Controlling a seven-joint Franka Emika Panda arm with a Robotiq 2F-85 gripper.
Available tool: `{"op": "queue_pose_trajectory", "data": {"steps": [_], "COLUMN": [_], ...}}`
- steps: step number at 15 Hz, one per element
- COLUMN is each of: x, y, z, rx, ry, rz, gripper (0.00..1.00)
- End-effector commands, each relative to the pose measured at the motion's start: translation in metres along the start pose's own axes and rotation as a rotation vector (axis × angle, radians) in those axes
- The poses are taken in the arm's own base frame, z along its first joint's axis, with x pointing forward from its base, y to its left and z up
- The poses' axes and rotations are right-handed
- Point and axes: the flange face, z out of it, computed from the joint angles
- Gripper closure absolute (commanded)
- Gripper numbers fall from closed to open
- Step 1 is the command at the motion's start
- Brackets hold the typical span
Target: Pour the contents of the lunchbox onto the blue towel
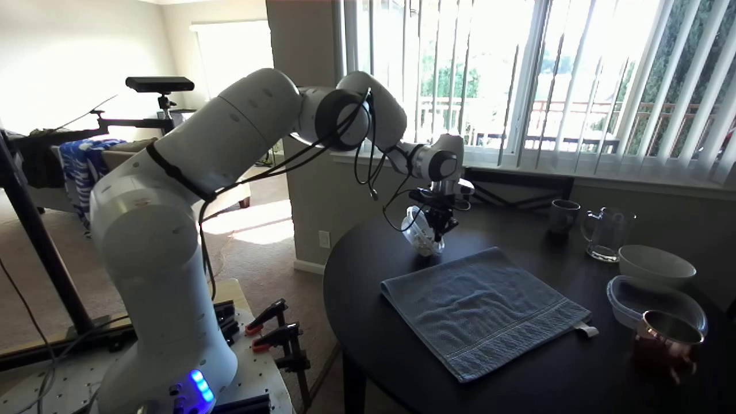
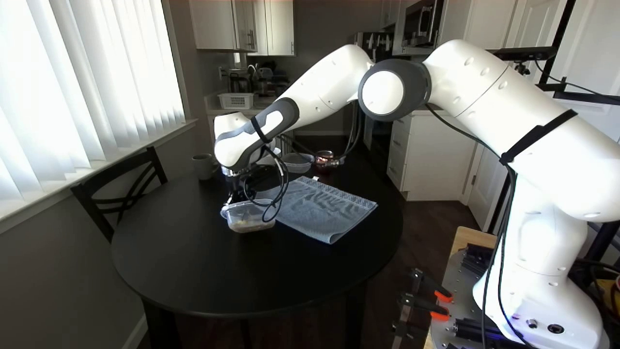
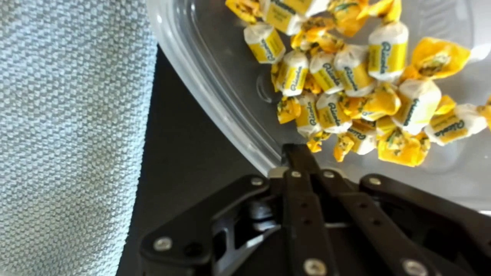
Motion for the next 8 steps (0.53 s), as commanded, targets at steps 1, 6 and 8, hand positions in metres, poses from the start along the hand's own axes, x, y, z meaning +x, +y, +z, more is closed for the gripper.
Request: {"op": "queue_pose_trajectory", "data": {"steps": [1,6,8], "x": [0.000,-0.009,-0.019], "y": [0.001,-0.004,-0.011], "z": [-0.009,-0.005,-0.003], "rx": [-0.017,0.014,0.007], "ry": [0.019,-0.073,-0.146], "rz": [0.004,-0.094,-0.182], "gripper": [1.00,0.64,0.52]}}
